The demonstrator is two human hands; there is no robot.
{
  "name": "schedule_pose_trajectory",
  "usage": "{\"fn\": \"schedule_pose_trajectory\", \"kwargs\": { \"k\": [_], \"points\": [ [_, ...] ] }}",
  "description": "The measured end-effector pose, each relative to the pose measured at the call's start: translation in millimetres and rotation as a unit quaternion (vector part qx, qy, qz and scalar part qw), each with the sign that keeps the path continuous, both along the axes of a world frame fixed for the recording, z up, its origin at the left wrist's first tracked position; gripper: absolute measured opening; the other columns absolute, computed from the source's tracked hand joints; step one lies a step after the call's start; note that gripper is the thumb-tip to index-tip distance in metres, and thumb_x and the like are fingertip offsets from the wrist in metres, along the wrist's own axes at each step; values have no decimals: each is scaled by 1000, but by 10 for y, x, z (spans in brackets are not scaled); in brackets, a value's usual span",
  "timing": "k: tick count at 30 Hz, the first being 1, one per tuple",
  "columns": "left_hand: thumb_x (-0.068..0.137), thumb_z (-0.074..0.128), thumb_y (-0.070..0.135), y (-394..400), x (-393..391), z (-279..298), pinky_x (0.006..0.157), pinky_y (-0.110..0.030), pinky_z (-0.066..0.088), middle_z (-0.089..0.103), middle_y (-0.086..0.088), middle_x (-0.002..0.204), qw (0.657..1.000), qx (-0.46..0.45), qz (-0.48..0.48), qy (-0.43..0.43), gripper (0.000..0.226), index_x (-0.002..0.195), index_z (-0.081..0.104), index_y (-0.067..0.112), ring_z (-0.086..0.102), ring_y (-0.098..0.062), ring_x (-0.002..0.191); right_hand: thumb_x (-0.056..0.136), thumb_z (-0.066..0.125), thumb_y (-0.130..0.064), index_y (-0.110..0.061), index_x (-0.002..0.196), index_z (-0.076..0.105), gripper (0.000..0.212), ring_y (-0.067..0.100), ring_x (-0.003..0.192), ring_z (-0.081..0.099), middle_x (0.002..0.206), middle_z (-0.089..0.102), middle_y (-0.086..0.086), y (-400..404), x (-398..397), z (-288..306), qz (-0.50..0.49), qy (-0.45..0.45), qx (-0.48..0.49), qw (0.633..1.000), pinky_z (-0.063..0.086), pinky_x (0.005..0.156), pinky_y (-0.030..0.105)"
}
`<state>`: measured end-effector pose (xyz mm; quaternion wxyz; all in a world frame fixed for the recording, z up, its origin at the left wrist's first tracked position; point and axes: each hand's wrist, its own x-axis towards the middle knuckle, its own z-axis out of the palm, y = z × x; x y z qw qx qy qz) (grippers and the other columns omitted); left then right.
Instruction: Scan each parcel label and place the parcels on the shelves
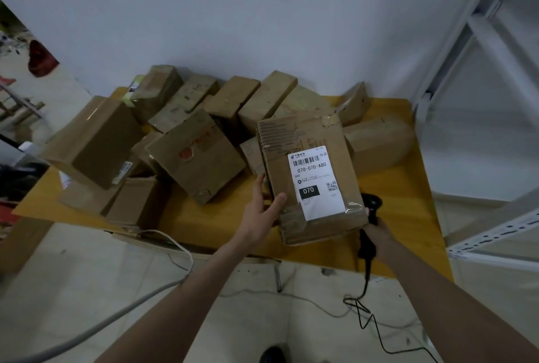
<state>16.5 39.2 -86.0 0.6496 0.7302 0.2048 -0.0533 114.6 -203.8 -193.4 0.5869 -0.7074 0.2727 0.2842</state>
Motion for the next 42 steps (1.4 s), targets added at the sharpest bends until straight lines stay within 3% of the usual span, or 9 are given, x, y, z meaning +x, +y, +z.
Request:
{"fn": "schedule_pose_trajectory", "kwargs": {
  "k": [6, 13, 16, 18, 22, 26, 32, 37, 42],
  "points": [
    [95, 55, 37, 88, 17, 70, 96, -46, 53, 53, 3, 128, 999, 27, -21, -9, 75, 151, 5, 38, 59, -19, 114, 90, 51, 3, -6, 87, 48, 10, 24, 48, 44, 60, 46, 13, -72, -201, 495, -1, -89, -27, 996, 42, 52, 36],
    [90, 58, 44, 58, 8, 164, 98, -50, 51, 50, -5, 141, 999, 29, -14, -12, 82, 151, 3, 40, 59, -24, 117, 87, 53, 3, -4, 89, 50, 8, 24, 52, 48, 59, 51, 13, 23, -674, 1674, 35, -232, -53, 971, 44, 52, 35],
    [82, 60, 57, 35, -4, 138, 98, -52, 50, 49, -2, 143, 999, 25, -33, -28, 83, 146, 8, 48, 57, -22, 121, 88, 54, 3, -7, 85, 49, 12, 15, 41, 47, 54, 50, 9, 244, -954, 2161, 97, -261, -27, 960, 44, 43, 25],
    [87, 60, 55, 11, -3, 138, 101, -51, 48, 49, 2, 144, 997, 32, -55, -36, 81, 150, 10, 42, 54, -19, 124, 88, 54, 2, -10, 93, 50, 14, 10, 36, 46, 58, 50, 9, 394, -1077, 2308, 141, -256, -26, 956, 42, 39, 20],
    [97, 55, 30, -40, 9, 199, 103, -36, 48, 46, 6, 143, 995, 36, -70, -59, 70, 152, 11, 31, 49, -11, 126, 88, 55, 0, -12, 102, 48, 20, 8, 38, 46, 67, 49, 11, 579, -1166, 2318, 171, -257, -61, 949, 42, 41, 20],
    [98, 53, 24, -36, 7, 211, 81, -7, 49, 46, 13, 133, 994, 43, -79, -69, 68, 152, 11, 29, 47, -3, 119, 88, 56, -1, -13, 105, 47, 22, 9, 40, 47, 70, 50, 12, 627, -1195, 2306, 157, -248, -72, 953, 43, 41, 19],
    [98, 54, 24, 8, -21, 191, 102, -39, 48, 48, 10, 135, 993, 27, -86, -73, 71, 152, 9, 32, 50, -12, 125, 88, 55, -2, -14, 100, 46, 19, 12, 38, 48, 69, 52, 12, 627, -1217, 2307, 149, -244, -86, 955, 44, 40, 23],
    [99, 53, 24, 25, -9, 170, 91, -28, 53, 48, 12, 130, 993, 16, -98, -70, 70, 151, 9, 34, 56, -2, 108, 89, 55, -1, -16, 100, 48, 20, 9, 37, 47, 63, 50, 9, 577, -1226, 2271, 135, -240, -60, 959, 43, 41, 22],
    [98, 53, 24, 38, 20, 141, 99, -42, 51, 47, 1, 142, 993, 6, -100, -62, 74, 153, 4, 33, 57, -19, 121, 90, 55, -2, -15, 99, 50, 17, 13, 39, 47, 55, 51, 8, 435, -1125, 2138, 105, -238, -50, 964, 45, 43, 26]
  ]
}}
